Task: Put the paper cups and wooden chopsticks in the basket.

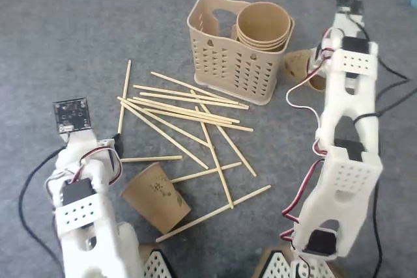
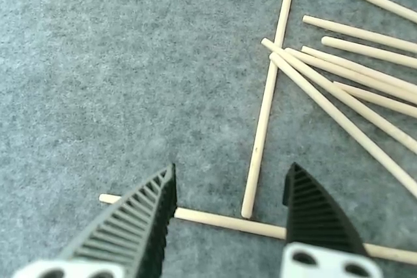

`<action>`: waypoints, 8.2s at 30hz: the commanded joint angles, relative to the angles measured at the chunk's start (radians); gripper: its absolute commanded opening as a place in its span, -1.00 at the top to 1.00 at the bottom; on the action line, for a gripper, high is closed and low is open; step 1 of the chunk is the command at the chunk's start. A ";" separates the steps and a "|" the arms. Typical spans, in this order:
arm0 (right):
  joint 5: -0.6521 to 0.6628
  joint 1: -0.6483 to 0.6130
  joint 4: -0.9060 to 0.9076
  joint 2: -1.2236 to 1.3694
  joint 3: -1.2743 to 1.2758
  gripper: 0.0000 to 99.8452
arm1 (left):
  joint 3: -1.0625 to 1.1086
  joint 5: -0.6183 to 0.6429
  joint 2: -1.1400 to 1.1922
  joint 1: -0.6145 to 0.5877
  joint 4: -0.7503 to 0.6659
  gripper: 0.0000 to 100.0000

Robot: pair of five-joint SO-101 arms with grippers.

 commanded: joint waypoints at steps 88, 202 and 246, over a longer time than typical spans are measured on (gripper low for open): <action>-0.241 0.091 0.168 -0.343 -0.255 0.98 | -0.002 -0.012 -0.015 0.011 -0.051 0.50; 0.359 0.177 -0.093 -1.856 1.939 0.94 | -0.723 -0.307 0.629 0.477 0.934 0.91; 0.417 -0.193 -0.071 -1.856 1.898 0.94 | -0.794 -0.431 -0.091 -0.068 0.996 0.97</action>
